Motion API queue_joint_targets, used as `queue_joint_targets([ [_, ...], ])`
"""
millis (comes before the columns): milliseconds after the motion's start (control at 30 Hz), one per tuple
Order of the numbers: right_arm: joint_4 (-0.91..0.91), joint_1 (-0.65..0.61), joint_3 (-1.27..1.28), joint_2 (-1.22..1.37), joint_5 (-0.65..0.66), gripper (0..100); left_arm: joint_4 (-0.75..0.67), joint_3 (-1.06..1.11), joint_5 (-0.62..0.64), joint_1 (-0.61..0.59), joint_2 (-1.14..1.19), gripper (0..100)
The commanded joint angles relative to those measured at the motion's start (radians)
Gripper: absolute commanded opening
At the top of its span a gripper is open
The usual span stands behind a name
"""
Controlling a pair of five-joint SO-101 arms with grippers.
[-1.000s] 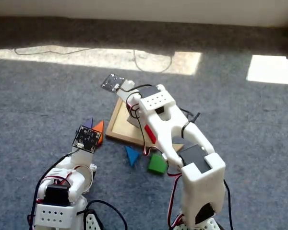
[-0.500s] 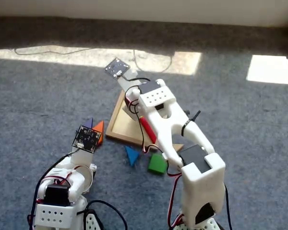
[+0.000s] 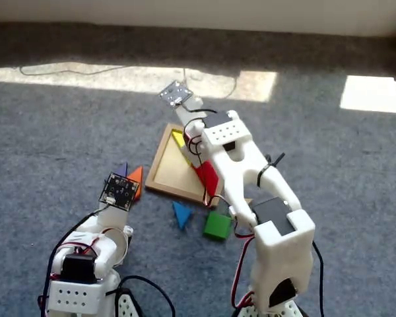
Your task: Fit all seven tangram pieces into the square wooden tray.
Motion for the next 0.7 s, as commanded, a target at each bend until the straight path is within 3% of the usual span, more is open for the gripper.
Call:
queue_joint_targets([
  [0, -0.044, 0.025, -0.002, -0.005, -0.009, 0.6, 0.002, 0.021, 0.008, -0.012, -0.033, 1],
  [300, -0.077, 0.113, -0.013, 0.12, -0.009, 0.6, 0.002, 0.021, 0.008, -0.012, -0.033, 1],
  [533, -0.068, 0.16, 0.001, -0.088, -0.014, 0.5, 0.002, 0.021, 0.008, -0.012, -0.033, 1],
  [667, 0.024, 0.166, 0.027, -0.231, -0.015, 0.5, 0.002, 0.021, 0.008, -0.012, -0.033, 1],
])
